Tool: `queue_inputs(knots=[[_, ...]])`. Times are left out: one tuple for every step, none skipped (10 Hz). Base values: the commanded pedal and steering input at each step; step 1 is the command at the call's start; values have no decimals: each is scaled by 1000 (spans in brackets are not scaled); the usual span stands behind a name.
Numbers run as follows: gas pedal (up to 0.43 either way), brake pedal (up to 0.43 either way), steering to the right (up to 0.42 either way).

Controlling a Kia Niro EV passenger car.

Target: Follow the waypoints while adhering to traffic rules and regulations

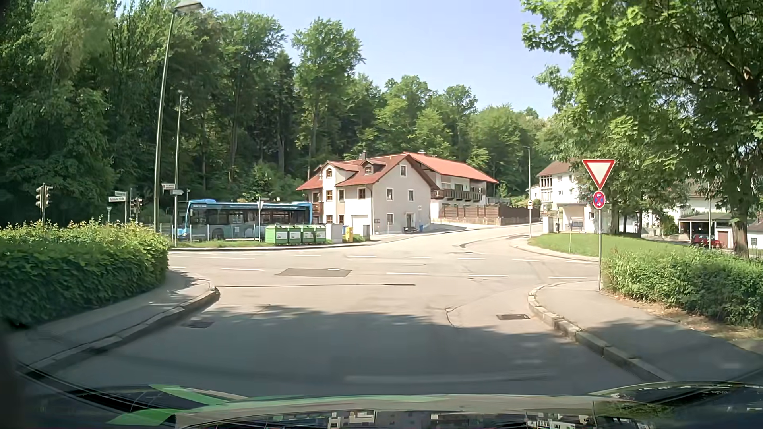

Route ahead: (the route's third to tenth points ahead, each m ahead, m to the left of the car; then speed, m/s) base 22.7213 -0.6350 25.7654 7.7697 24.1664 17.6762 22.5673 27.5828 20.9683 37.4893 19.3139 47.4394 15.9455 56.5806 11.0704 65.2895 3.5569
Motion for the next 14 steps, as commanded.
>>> queue_inputs(knots=[[0, 98, 44], [0, 104, 43], [0, 110, 42], [0, 110, 41], [0, 116, 40], [0, 116, 40], [0, 122, 39], [0, 116, 38], [0, 116, 34], [0, 116, 31], [0, 116, 30], [0, 116, 29], [0, 116, 29], [0, 116, 27]])
